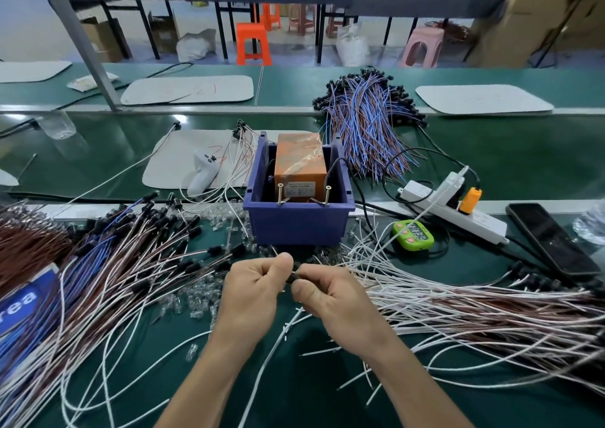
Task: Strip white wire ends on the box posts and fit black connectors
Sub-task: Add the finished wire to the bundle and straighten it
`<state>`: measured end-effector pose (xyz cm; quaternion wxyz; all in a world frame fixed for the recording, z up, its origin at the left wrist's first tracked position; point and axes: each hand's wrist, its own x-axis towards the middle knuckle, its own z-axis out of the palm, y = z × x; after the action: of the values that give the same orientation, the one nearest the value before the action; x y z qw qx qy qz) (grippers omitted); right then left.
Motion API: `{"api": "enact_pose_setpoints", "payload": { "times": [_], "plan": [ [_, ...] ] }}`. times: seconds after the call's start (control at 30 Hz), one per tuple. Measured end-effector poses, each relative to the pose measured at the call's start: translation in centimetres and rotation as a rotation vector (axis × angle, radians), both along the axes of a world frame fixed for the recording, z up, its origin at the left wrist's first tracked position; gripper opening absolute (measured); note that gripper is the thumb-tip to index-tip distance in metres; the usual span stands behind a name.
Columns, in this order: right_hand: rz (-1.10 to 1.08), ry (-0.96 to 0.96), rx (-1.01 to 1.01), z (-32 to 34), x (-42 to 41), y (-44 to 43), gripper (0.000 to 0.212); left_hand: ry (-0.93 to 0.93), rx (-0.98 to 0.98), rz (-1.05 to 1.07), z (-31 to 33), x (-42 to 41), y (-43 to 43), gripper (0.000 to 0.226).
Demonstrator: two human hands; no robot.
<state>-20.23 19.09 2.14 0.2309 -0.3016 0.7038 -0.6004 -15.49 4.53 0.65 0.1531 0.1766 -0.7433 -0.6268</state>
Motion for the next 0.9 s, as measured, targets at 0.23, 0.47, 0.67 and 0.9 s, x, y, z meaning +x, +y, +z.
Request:
{"api": "enact_pose_setpoints", "payload": {
  "times": [0.23,0.47,0.67,0.9],
  "plan": [
    [-0.025,0.176,0.287,0.7,0.1,2.5,0.033,-0.207,-0.155,0.099,-0.1,0.1,-4.1,0.06],
    [0.124,0.241,0.289,5.6,2.9,4.3,0.018,-0.35,-0.63,0.036,-1.9,-5.0,-0.3,0.008],
    [0.023,0.214,0.331,7.5,2.0,8.4,0.027,-0.261,-0.569,0.057,-3.1,-6.3,1.4,0.022],
    [-0.224,0.299,0.674,2.6,0.1,7.9,0.021,-0.352,-0.854,0.177,-2.3,-4.6,0.2,0.018]
  ]
}}
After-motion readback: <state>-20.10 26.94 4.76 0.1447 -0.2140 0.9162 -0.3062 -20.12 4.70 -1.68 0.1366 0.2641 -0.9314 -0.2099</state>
